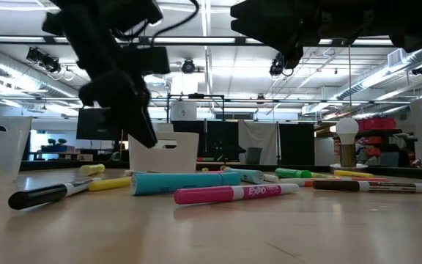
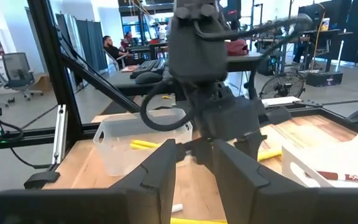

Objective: Pick & Place Markers
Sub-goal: Put the brown marker pen into the white bin

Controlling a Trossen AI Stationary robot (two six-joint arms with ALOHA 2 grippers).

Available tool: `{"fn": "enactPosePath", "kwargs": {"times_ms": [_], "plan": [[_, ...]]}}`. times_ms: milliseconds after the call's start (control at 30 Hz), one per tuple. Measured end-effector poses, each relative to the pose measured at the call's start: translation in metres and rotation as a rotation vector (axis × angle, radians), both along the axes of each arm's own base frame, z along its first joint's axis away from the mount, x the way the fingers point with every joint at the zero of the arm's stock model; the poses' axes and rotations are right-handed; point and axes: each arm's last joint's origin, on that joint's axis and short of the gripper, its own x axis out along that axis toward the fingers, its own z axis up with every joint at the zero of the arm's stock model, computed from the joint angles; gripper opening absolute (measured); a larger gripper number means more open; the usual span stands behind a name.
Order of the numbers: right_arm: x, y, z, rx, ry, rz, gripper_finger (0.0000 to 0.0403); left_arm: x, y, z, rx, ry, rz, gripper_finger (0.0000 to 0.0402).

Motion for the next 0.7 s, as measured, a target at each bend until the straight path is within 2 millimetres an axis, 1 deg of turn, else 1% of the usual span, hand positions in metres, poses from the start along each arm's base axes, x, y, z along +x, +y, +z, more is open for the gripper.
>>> {"fn": "enactPosePath", "kwargs": {"times_ms": [100, 200, 267, 333, 600, 700], "plan": [[0.000, 0.000, 0.000, 0.019, -0.005, 0.000, 0.0109, 0.003, 0.011, -0.008, 0.041, 0.050, -0.038, 0.0142], [0.000, 0.000, 0.000, 0.023, -0.006, 0.000, 0.0109, 0.005, 0.019, -0.016, 0.044, 0.104, -0.073, 0.0142], [0.000, 0.000, 0.000, 0.024, -0.006, 0.000, 0.0109, 0.009, 0.024, -0.020, 0.048, 0.107, -0.079, 0.0142], [0.000, -0.001, 0.001, 0.027, -0.009, -0.001, 0.0109, 0.008, 0.028, -0.026, 0.050, 0.138, -0.075, 0.0142], [0.000, -0.001, 0.001, 0.030, -0.013, -0.002, 0.0109, 0.012, 0.036, -0.040, 0.015, 0.184, -0.089, 0.0141], [0.000, -0.001, 0.001, 0.030, -0.013, -0.002, 0.0109, 0.011, 0.035, -0.040, 0.013, 0.189, -0.092, 0.0130]]}}
